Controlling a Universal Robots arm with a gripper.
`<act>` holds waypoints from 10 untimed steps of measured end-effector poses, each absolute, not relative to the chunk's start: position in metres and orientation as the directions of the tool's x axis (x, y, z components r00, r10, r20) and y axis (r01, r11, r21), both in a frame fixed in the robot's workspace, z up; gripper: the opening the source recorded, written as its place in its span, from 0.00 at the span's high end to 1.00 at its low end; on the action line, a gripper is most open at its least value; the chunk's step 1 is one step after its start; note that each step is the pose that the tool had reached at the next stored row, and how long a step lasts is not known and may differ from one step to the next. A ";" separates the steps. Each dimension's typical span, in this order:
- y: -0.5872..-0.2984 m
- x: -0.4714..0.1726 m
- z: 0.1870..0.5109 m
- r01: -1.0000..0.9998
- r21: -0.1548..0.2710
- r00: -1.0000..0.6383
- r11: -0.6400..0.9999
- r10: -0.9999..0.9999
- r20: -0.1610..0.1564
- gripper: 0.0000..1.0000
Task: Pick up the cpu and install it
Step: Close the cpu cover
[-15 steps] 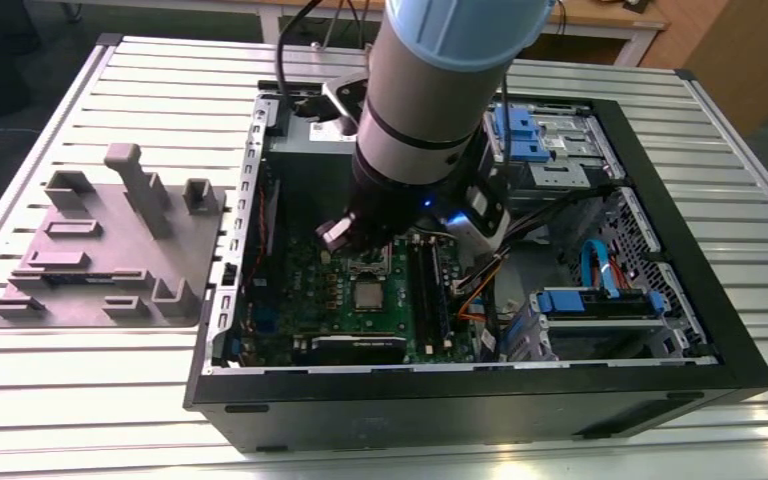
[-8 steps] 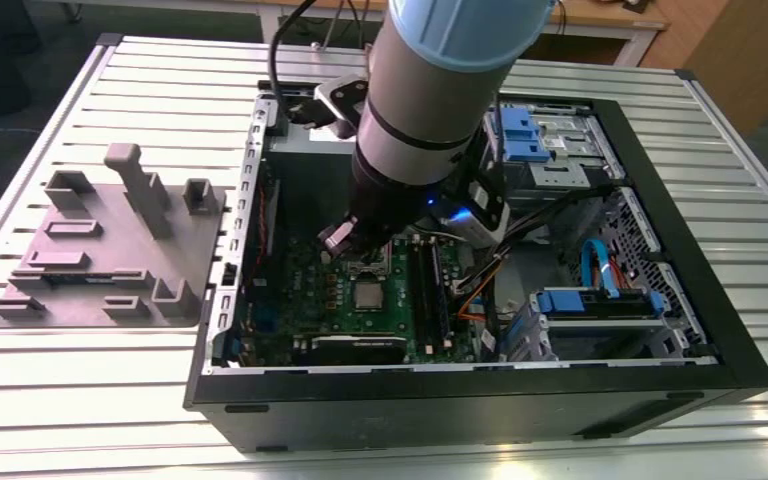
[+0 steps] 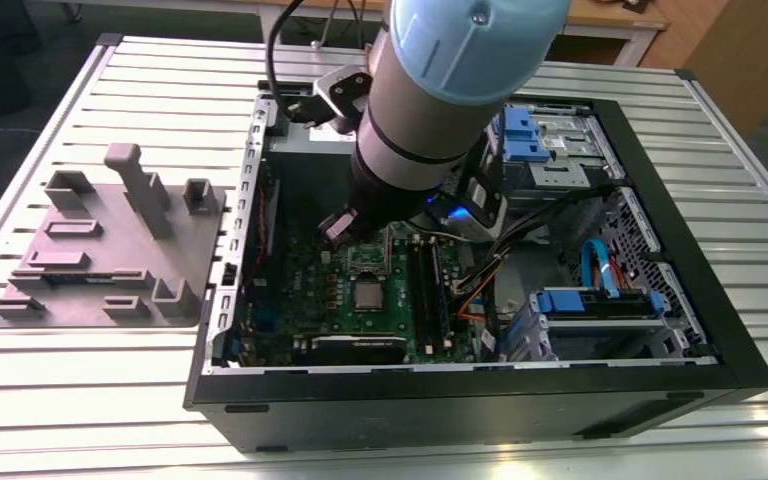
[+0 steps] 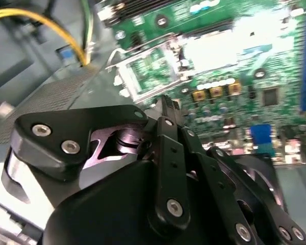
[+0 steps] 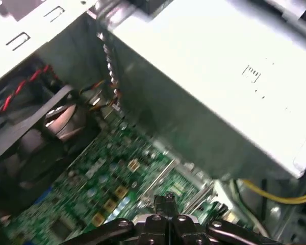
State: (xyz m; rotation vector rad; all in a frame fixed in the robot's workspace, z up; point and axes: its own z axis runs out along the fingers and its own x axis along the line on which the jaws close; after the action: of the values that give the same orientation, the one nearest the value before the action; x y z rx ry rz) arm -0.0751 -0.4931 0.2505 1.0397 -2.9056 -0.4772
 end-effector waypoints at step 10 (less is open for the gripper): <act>-0.493 -0.074 0.246 -0.683 0.281 -0.719 0.674 -0.689 -0.095 0.89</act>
State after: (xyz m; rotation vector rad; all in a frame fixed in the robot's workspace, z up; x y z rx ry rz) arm -0.0738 -0.4932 0.2461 1.1713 -2.8572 -0.4678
